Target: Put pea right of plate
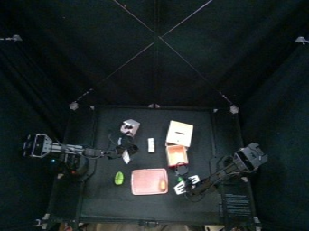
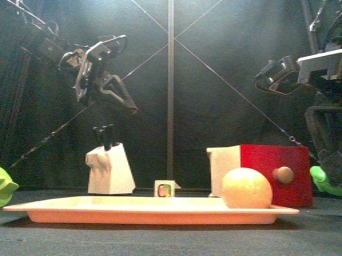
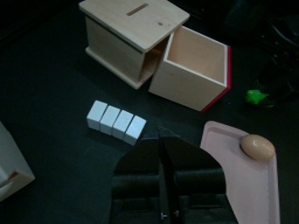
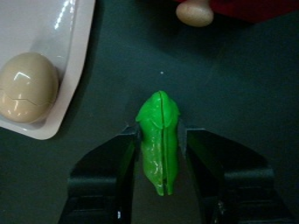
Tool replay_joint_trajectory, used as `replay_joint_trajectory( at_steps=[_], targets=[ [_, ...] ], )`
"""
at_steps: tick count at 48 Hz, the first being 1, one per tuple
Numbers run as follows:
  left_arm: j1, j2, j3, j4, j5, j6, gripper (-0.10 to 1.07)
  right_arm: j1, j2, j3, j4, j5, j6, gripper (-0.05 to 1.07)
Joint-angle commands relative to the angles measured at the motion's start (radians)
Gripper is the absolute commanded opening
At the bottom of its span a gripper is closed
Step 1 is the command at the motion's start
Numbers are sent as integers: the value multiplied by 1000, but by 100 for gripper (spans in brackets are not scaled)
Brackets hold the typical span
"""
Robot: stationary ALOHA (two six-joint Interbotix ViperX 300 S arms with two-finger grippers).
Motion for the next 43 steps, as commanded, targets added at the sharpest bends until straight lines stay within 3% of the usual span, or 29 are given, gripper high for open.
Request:
replay_joint_trajectory(
  at_steps=[1, 17, 43],
  targets=[
    [0, -2, -8, 0, 2, 2, 30, -3, -15, -21, 0, 12, 0, 80],
    [0, -2, -6, 0, 3, 2, 30, -3, -14, -37, 20, 41, -14, 81],
    [-3, -2, -5, -8, 2, 2, 30, 31, 38, -61, 89, -57, -17, 81]
  ],
)
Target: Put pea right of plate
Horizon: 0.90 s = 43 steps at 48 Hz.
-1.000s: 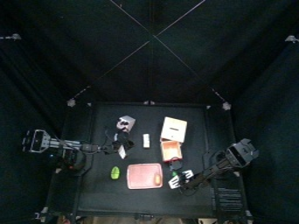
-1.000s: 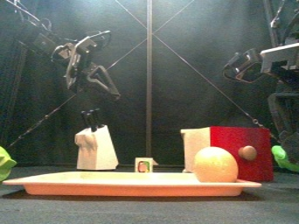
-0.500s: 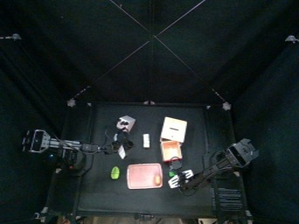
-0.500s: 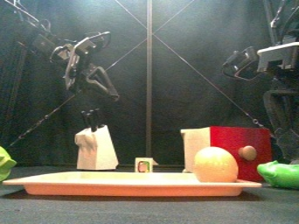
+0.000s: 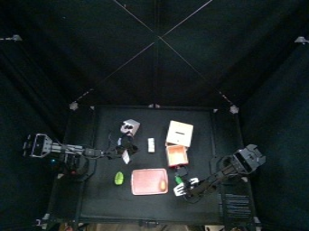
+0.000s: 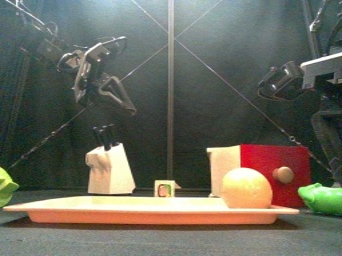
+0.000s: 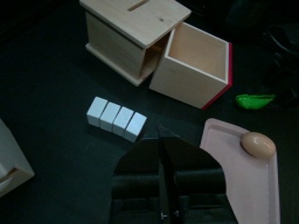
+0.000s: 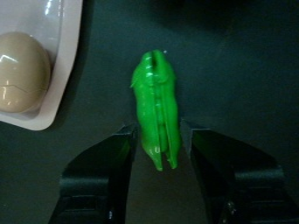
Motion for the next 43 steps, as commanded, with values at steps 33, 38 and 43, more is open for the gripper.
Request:
replay_joint_trajectory(
  at_steps=[33, 38, 43],
  targets=[
    [-8, -8, -15, 2, 3, 2, 30, 14, -112, -81, -44, 207, -80, 81],
    [-11, -14, -17, 2, 3, 3, 30, 9, -167, -80, -43, 238, -140, 81],
    [-12, -20, -20, 2, 2, 3, 30, 2, -216, -74, -52, 242, -176, 81]
  ],
)
